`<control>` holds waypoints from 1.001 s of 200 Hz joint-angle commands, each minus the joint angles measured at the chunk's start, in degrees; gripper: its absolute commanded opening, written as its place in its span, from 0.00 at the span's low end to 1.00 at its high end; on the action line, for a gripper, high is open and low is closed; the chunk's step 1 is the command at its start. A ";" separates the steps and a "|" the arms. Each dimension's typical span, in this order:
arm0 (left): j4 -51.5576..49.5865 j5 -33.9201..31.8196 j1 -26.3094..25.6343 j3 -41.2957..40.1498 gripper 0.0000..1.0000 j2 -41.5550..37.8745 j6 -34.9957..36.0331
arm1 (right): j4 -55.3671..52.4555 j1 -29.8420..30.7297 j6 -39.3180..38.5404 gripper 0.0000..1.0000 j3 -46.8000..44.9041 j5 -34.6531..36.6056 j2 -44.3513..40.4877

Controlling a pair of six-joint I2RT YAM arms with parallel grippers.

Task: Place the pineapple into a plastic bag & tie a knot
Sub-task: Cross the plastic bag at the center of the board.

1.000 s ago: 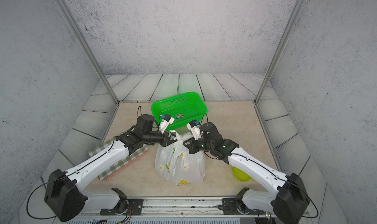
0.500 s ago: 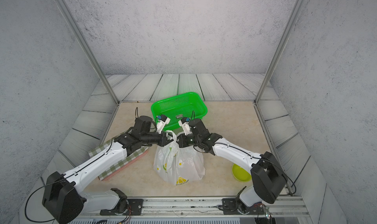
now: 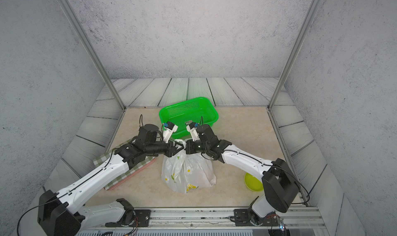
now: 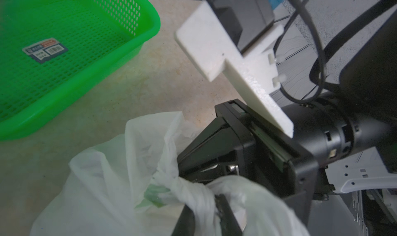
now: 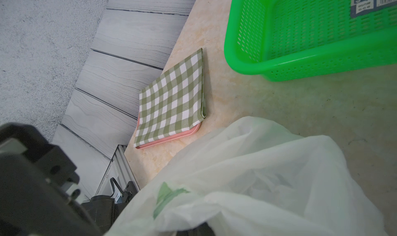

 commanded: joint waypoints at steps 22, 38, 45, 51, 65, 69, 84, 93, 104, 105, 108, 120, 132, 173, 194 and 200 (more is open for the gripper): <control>-7.59 -5.61 -0.64 1.63 0.35 -2.93 1.28 | 0.13 0.06 -0.83 0.00 -1.80 1.54 -2.43; -9.39 -6.49 -0.63 1.02 0.38 -4.30 1.60 | 0.04 0.05 -1.01 0.00 -1.71 1.47 -2.70; -9.99 -6.63 -0.60 0.78 0.41 -4.81 1.74 | -0.07 0.05 -1.02 0.00 -1.65 1.29 -2.80; -10.15 -6.52 -0.64 0.44 0.42 -5.01 1.92 | -0.09 0.05 -0.98 0.00 -1.58 1.17 -2.80; -10.27 -5.34 -0.64 0.08 0.44 -5.02 2.57 | -0.07 0.05 -0.97 0.00 -1.37 0.76 -2.80; -10.12 -4.83 -0.64 0.07 0.44 -4.91 2.82 | -0.06 0.07 -0.95 0.00 -1.36 0.71 -2.80; -9.18 -3.16 -0.69 0.46 0.46 -3.95 3.47 | -0.05 0.07 -0.71 0.00 -1.43 0.45 -2.94; -8.53 -2.32 -0.73 1.02 0.48 -3.30 3.71 | 0.11 0.05 -0.65 0.00 -1.47 0.41 -2.97; -8.02 -2.09 -0.73 2.09 0.49 -2.19 4.13 | 0.13 0.09 -0.57 0.00 -1.54 0.34 -3.07; -8.00 -2.08 -0.73 2.18 0.49 -2.13 4.19 | 0.17 0.07 -0.58 0.00 -1.54 0.33 -3.07; -8.01 -2.04 -0.80 2.48 0.49 -1.73 4.36 | 0.13 0.05 -0.51 0.00 -1.54 0.25 -3.11; -8.17 -2.12 -0.80 4.01 0.50 -0.36 4.93 | 0.13 0.17 -0.48 0.00 -1.54 0.03 -3.20; -8.32 -2.31 -0.90 5.29 0.51 1.00 5.50 | 0.13 0.14 -0.27 0.00 -1.67 -0.34 -3.50; -8.68 -4.30 -1.08 7.45 0.52 4.36 5.44 | 0.74 0.22 0.00 0.00 -3.34 -0.63 -4.94; -8.48 -4.51 -1.08 7.70 0.52 5.39 4.42 | 0.91 0.31 -0.15 0.00 -4.30 -0.65 -5.91; -8.39 -4.96 -1.08 7.71 0.52 5.56 4.03 | 0.96 0.37 -0.15 0.00 -4.60 -0.65 -6.19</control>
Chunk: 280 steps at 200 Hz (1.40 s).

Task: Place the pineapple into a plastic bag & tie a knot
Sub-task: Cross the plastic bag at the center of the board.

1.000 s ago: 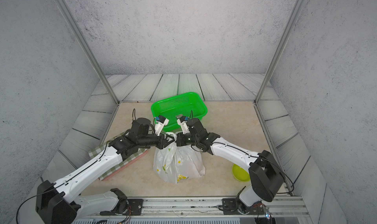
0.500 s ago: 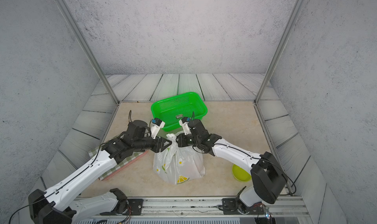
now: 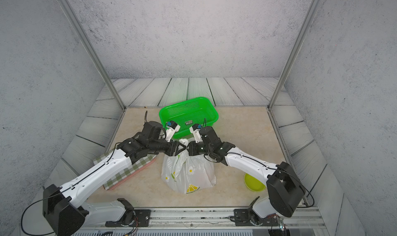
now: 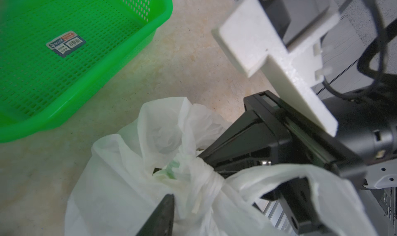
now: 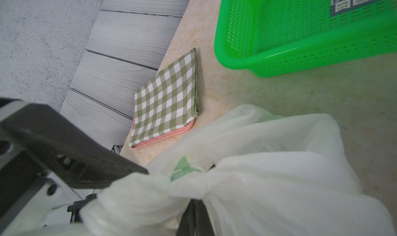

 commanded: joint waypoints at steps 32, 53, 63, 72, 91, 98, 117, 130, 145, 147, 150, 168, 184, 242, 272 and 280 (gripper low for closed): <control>2.61 -1.00 -0.37 0.96 0.51 1.58 -3.09 | 1.16 0.74 -0.32 0.00 -1.73 -1.47 -3.01; 3.61 -0.23 -0.45 0.95 0.51 2.45 -4.04 | 1.07 1.11 -0.63 0.00 -1.64 -1.77 -3.11; 4.06 0.54 -0.45 0.93 0.50 2.86 -4.34 | 1.03 1.27 -0.79 0.00 -1.65 -1.77 -3.22; 4.35 1.24 -0.53 0.89 0.49 3.24 -4.43 | 0.94 1.36 -0.86 0.00 -1.65 -1.77 -3.37; 4.37 1.83 -0.79 0.82 0.44 3.95 -4.49 | 0.85 1.68 -1.19 0.00 -1.64 -2.02 -3.48; 4.46 1.85 -0.78 0.68 0.41 4.10 -4.58 | 0.83 1.79 -1.34 0.00 -1.64 -2.08 -3.53; 4.99 1.95 -0.79 0.32 0.29 4.36 -5.13 | 0.44 2.07 -1.76 0.00 -1.72 -2.35 -3.81; 5.42 2.31 -0.80 -0.03 0.22 4.34 -5.41 | -0.13 2.11 -2.69 0.00 -1.82 -2.48 -4.40; 6.10 2.59 -0.80 -0.35 0.14 4.36 -5.62 | -1.65 2.07 -4.66 0.00 -1.65 -2.55 -5.67; 6.13 2.59 -0.80 -0.33 0.13 4.33 -5.60 | -1.86 2.07 -5.01 0.00 -1.60 -2.56 -5.85; 6.25 2.74 -0.80 -0.38 0.11 4.33 -5.61 | -2.41 1.99 -5.51 0.00 -1.45 -2.62 -6.11; 7.53 4.10 -0.80 -0.54 0.02 4.28 -5.31 | -7.58 2.03 -10.01 0.00 0.37 -2.70 -7.75; 9.64 6.11 -0.80 -1.14 0.00 3.91 -4.75 | -12.92 1.63 -14.12 0.11 2.46 -2.22 -9.15; 19.60 19.56 0.20 -3.77 0.00 2.30 0.70 | -25.32 -4.27 -24.63 0.58 7.23 0.51 -18.58; 20.68 28.74 1.78 -1.43 0.00 4.01 1.02 | -27.07 -7.95 -29.30 0.74 8.40 -0.10 -20.72; 20.56 30.42 2.13 -0.66 0.00 4.44 0.88 | -27.44 -8.59 -30.64 0.77 8.76 -0.32 -20.09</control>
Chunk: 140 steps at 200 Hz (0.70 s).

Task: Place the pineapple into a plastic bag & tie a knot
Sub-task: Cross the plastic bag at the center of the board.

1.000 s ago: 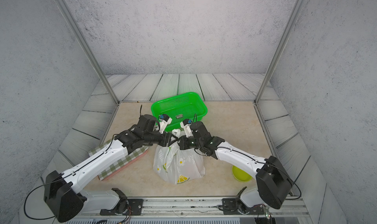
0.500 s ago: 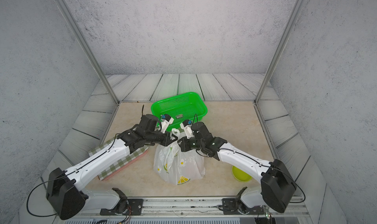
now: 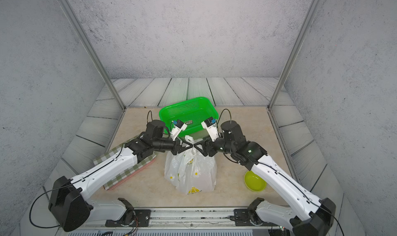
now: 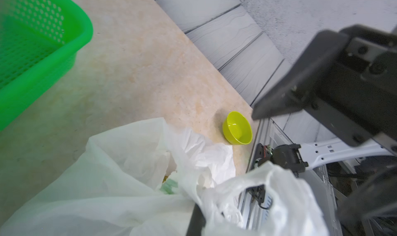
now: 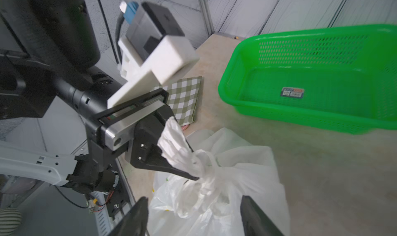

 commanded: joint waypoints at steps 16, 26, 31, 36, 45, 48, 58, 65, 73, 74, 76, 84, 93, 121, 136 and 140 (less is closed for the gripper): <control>2.81 13.81 1.57 3.87 0.00 1.98 1.50 | -4.41 -2.72 -8.48 0.80 2.29 -3.92 3.13; 2.73 15.64 1.83 4.43 0.00 2.60 1.23 | -4.46 -3.21 -9.36 0.80 2.99 -6.51 5.27; 2.53 16.36 1.97 4.74 0.00 2.96 1.09 | -4.22 -3.34 -9.78 0.80 3.30 -7.99 6.21; 2.26 16.89 2.10 5.04 0.00 3.27 1.04 | -3.95 -3.44 -10.04 0.79 3.40 -9.98 7.28; 1.68 17.82 2.27 5.52 0.00 3.71 1.04 | -2.97 -3.49 -10.33 0.79 3.63 -13.67 8.80; 1.46 18.17 2.35 5.63 0.00 3.83 1.11 | -2.72 -3.56 -10.27 0.79 3.71 -14.79 9.29; 0.66 19.05 2.59 6.16 0.00 4.21 1.40 | -1.43 -3.44 -9.70 0.77 3.83 -17.66 10.51; 0.24 19.55 2.75 6.25 0.00 4.38 1.43 | -0.66 -3.50 -9.40 0.76 3.85 -19.08 11.22; 0.04 19.98 3.05 6.26 0.00 4.45 1.40 | -0.39 -3.50 -9.23 0.74 3.93 -20.18 11.92; -0.01 20.01 3.06 6.26 0.00 4.47 1.39 | -0.38 -3.50 -9.17 0.74 3.93 -20.24 11.97; 0.00 20.10 3.14 6.26 0.00 4.47 1.39 | -0.37 -3.50 -9.24 0.74 3.98 -20.46 12.13; -0.10 20.35 3.40 6.21 0.00 4.43 1.26 | -0.44 -3.54 -9.35 0.73 3.95 -21.17 12.59; -0.06 20.82 3.69 6.25 0.00 4.39 1.05 | -1.24 -3.45 -9.75 0.72 4.09 -22.17 13.24; 0.56 21.31 4.39 5.91 0.00 4.12 0.48 | -3.01 -3.49 -10.31 0.64 2.92 -24.35 13.88; 1.40 21.87 4.57 5.90 0.00 4.37 -0.33 | -2.36 -3.46 -9.49 0.60 1.55 -24.00 13.77; 1.43 21.88 4.56 5.98 0.00 4.39 -0.43 | -2.38 -3.49 -9.27 0.58 1.33 -23.86 13.83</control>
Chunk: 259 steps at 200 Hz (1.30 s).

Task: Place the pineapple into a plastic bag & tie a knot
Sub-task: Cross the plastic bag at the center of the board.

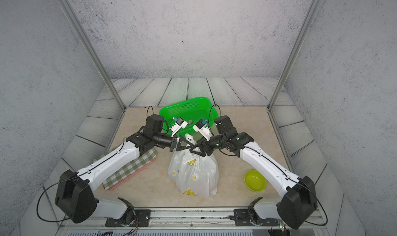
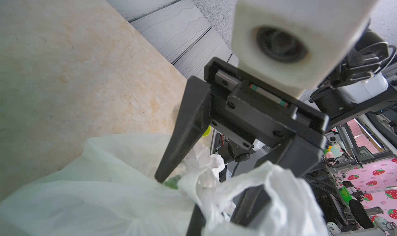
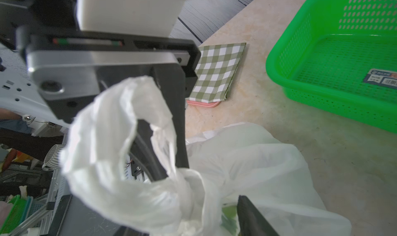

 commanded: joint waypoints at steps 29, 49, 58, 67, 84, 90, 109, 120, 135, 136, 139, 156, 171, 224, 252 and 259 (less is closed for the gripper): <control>2.22 3.68 0.81 2.10 0.00 -0.39 -0.93 | -2.39 -0.02 0.52 0.46 -1.76 -1.56 0.76; 1.91 3.73 0.99 2.10 0.00 -0.66 -0.92 | -2.74 0.08 1.18 0.46 -2.28 -0.78 0.68; 1.81 3.68 1.01 2.03 0.00 -0.74 -0.96 | -2.58 0.08 1.61 0.46 -2.59 -0.47 0.74; 1.82 3.53 0.99 2.06 0.00 -0.75 -1.04 | -2.52 0.06 2.07 0.43 -2.64 -0.59 1.00; 1.83 3.01 0.99 1.80 0.00 -0.83 -1.22 | -2.90 0.42 2.57 0.37 -2.21 -0.59 1.95; 1.72 2.70 0.99 1.75 0.00 -0.91 -1.27 | -3.38 0.67 2.63 0.35 -2.05 -0.39 2.29; 1.63 1.52 1.06 1.02 0.00 -1.57 -1.27 | -4.93 1.60 2.47 0.22 -1.51 1.94 3.44; 1.35 0.63 1.08 0.72 0.00 -1.94 -1.25 | -5.70 1.94 2.88 0.15 -1.34 3.89 3.90; 0.08 -0.81 1.08 0.45 0.04 -2.30 -1.24 | -6.30 1.90 3.70 0.05 -1.27 7.55 4.10; -0.01 -0.94 1.12 0.44 0.04 -2.32 -1.27 | -6.33 1.88 3.79 0.05 -1.25 7.86 4.10; -0.39 -1.25 1.08 0.37 0.06 -2.37 -1.30 | -6.36 1.97 3.97 0.03 -1.28 8.93 4.02; -1.55 -2.95 0.99 -0.95 0.23 -3.00 -1.65 | -6.53 1.97 5.11 0.00 -1.42 15.60 3.35; -1.24 -4.51 0.86 -3.42 0.34 -4.09 -2.33 | -6.42 1.95 6.00 0.00 -1.58 20.98 2.19; -5.55 -18.63 -5.51 -6.78 0.43 -3.62 -0.61 | -4.70 1.96 7.69 0.00 -0.99 27.09 -1.81; -2.85 -24.84 -6.15 -7.74 0.44 -3.52 -2.13 | -5.74 1.96 7.65 0.00 -0.36 25.46 -2.42; -2.27 -25.84 -6.26 -7.74 0.44 -3.69 -2.31 | -5.91 1.95 7.69 0.00 -0.42 24.99 -2.70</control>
